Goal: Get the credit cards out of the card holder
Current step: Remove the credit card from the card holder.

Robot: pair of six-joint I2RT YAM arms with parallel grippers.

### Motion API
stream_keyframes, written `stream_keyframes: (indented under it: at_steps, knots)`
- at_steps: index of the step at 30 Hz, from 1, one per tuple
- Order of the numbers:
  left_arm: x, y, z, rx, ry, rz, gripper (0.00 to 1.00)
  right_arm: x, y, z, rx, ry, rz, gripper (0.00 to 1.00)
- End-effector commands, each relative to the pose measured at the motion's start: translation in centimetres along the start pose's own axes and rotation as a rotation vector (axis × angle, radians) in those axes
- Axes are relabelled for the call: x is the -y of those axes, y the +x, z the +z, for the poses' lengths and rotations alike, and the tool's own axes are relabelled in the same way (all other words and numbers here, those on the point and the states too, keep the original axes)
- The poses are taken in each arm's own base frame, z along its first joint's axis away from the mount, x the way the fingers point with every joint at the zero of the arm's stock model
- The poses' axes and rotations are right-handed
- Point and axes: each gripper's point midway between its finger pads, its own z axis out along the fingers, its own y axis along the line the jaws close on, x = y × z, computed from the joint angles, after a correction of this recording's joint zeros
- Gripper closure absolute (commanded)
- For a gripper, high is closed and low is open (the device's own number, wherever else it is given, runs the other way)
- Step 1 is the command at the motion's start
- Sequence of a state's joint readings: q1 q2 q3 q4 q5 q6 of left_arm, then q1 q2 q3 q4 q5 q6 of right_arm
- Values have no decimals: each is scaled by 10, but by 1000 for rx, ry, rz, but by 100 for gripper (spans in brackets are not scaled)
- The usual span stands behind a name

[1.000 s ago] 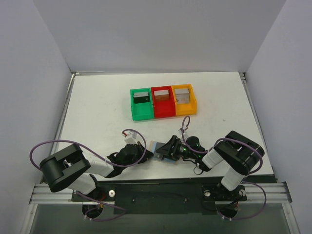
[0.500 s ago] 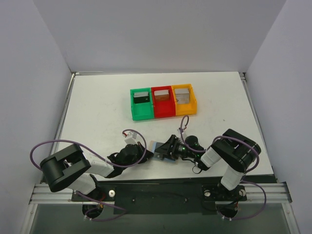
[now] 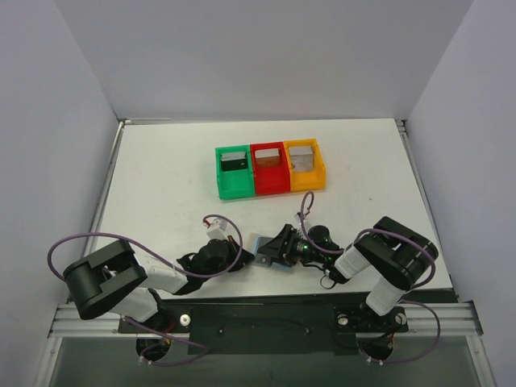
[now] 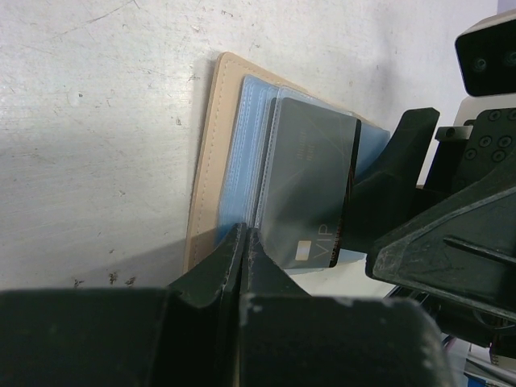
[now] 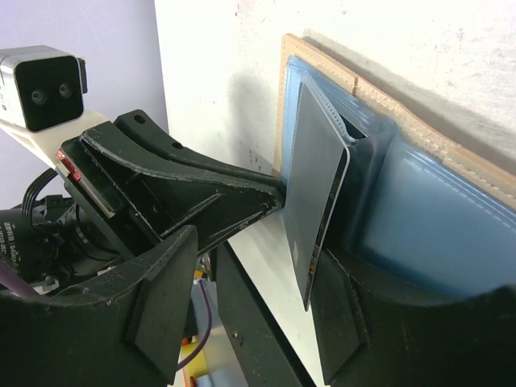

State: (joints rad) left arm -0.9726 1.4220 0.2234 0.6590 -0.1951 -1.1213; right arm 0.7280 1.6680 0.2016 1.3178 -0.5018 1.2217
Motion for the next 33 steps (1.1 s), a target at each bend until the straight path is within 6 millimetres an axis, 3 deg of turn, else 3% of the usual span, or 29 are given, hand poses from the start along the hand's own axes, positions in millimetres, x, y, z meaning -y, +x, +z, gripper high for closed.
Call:
stream_keyframes:
  at_steps: [1, 17, 33]
  knots:
    - [-26, 22, -7, -99, -87, 46, 100, -52, -14, -9, 74, -206, -124, 49]
    - [-33, 17, -7, -89, -101, 29, 100, -46, -16, -17, 92, -171, -147, 50]
    - [-36, 11, -10, -76, -107, 27, 100, -22, -9, -24, 80, -78, -168, 55]
